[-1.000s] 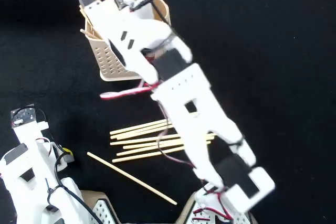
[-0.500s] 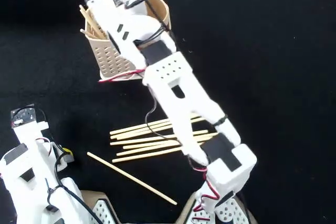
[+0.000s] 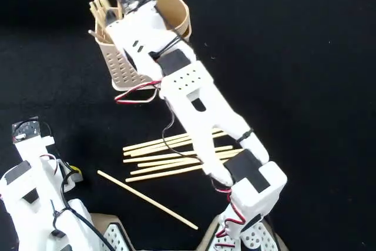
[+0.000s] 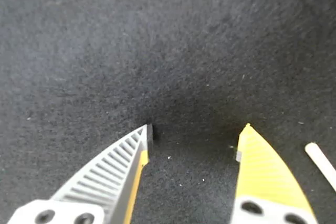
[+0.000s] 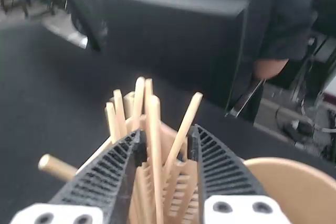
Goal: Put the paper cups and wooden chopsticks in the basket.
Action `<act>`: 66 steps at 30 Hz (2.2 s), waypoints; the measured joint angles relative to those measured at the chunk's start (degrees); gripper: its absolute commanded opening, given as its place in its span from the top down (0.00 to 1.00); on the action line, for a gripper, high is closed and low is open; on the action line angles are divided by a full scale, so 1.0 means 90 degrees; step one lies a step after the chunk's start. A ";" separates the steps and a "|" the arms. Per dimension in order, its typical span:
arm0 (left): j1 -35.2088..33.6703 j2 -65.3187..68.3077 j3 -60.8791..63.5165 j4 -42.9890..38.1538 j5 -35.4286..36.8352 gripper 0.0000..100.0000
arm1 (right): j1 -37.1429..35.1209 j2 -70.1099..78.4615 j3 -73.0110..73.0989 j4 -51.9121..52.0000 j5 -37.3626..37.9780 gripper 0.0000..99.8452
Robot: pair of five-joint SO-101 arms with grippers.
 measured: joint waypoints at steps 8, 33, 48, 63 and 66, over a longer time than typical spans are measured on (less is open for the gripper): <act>0.0000 0.0000 0.0000 0.0000 0.0000 0.72 | -0.0078 -0.1426 -0.0313 0.1280 0.0000 0.93; 0.0000 0.0000 0.0000 0.0000 0.0000 0.72 | -0.1446 -0.5128 0.3673 0.6115 0.1035 0.85; 0.0000 0.0000 0.0000 0.0000 0.0000 0.72 | -0.2208 -0.6007 0.8274 0.4015 0.1026 0.75; 0.0000 0.0000 0.0000 0.0000 0.0000 0.72 | -0.3526 -0.6007 0.8391 0.3624 0.0449 0.75; 0.0000 0.0000 0.0000 0.0000 0.0000 0.72 | -0.3526 -0.6007 0.8664 0.3321 0.0440 0.75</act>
